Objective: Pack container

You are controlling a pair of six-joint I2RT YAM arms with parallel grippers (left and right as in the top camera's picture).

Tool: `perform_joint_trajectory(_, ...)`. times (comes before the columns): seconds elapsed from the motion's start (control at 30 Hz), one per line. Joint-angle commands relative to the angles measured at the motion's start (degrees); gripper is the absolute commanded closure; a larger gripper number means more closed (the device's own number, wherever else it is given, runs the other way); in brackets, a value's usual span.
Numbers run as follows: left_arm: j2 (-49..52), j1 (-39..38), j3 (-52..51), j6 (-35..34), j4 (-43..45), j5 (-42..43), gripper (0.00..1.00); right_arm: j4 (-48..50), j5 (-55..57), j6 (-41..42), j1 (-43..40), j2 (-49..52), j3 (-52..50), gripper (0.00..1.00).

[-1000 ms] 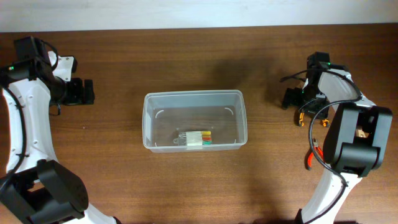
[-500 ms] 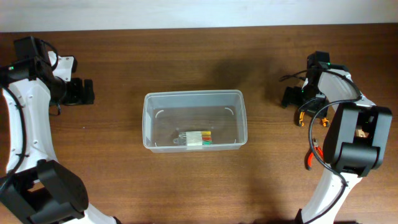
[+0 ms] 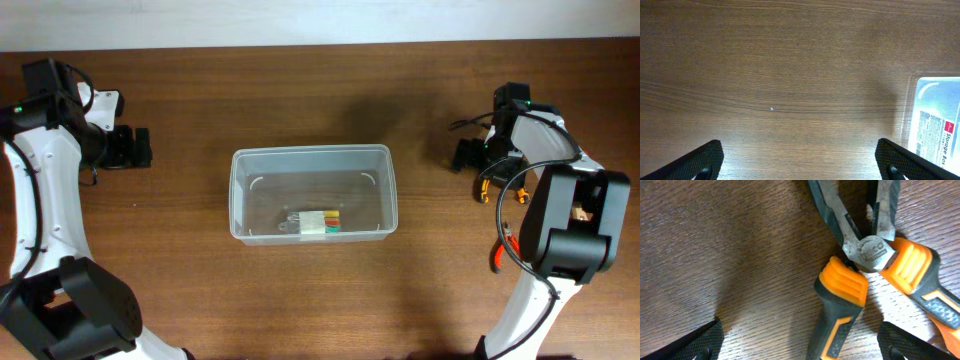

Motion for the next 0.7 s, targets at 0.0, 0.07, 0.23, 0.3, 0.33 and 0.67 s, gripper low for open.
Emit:
perform_joint_trajectory(0.0, 0.50, 0.46, -0.28, -0.59, -0.26, 0.83, 0.01, 0.07, -0.39, -0.50, -0.31, 1.29, -0.26, 0.01)
perform_joint_trajectory(0.07, 0.50, 0.46, -0.28, -0.59, -0.24, 0.83, 0.01, 0.04, -0.39, -0.50, -0.31, 1.29, -0.26, 0.01)
perform_joint_trajectory(0.23, 0.50, 0.46, -0.28, -0.59, -0.26, 0.83, 0.01, -0.15, -0.37, -0.48, -0.31, 1.29, -0.26, 0.01)
perform_joint_trajectory(0.3, 0.50, 0.46, -0.28, -0.59, -0.26, 0.83, 0.01, -0.11, -0.33, -0.26, -0.31, 1.29, -0.26, 0.10)
perform_joint_trajectory(0.33, 0.50, 0.46, -0.28, -0.59, -0.26, 0.85, 0.01, -0.11, -0.35, -0.26, -0.33, 1.29, -0.26, 0.16)
perform_joint_trajectory(0.67, 0.50, 0.46, -0.28, -0.59, -0.24, 0.85, 0.01, -0.52, -0.81, 1.25, -2.14, 1.29, -0.26, 0.50)
